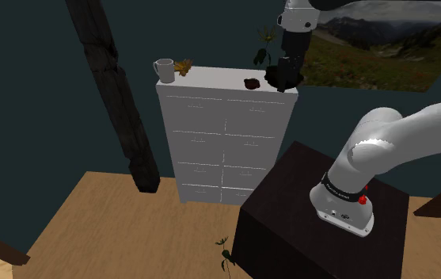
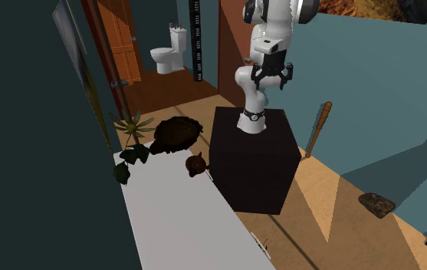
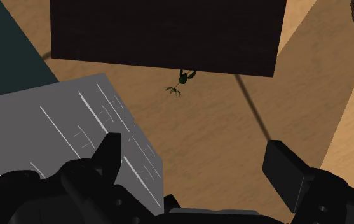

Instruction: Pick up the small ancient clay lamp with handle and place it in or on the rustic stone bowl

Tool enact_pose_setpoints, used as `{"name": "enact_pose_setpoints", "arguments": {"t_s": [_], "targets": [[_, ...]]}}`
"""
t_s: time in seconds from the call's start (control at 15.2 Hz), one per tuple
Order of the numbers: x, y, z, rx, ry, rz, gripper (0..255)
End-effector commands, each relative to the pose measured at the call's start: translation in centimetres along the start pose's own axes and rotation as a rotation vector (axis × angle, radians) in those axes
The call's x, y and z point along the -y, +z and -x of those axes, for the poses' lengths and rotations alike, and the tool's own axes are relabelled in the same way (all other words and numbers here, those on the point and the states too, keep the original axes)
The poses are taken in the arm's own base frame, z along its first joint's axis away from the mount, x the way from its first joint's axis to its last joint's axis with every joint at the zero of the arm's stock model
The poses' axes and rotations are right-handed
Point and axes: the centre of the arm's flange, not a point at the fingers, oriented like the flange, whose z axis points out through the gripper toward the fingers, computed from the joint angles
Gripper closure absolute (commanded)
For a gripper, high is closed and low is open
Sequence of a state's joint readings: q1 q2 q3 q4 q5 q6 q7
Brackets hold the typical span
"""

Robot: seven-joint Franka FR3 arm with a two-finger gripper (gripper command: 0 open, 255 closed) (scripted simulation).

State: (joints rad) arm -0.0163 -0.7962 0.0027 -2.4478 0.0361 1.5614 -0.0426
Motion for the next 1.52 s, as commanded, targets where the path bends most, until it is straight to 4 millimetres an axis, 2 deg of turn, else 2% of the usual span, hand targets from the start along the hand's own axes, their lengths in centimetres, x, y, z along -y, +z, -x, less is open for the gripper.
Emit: {"name": "enact_pose_setpoints", "arguments": {"t_s": [0.0,0.73,1.45], "targets": [[0.0,0.0,0.0,0.000,0.000,0.000,0],[-8.9,3.7,-9.3,-0.051,0.073,0.053,0],[-18.6,6.5,-18.2,-0.101,0.147,0.106,0]]}}
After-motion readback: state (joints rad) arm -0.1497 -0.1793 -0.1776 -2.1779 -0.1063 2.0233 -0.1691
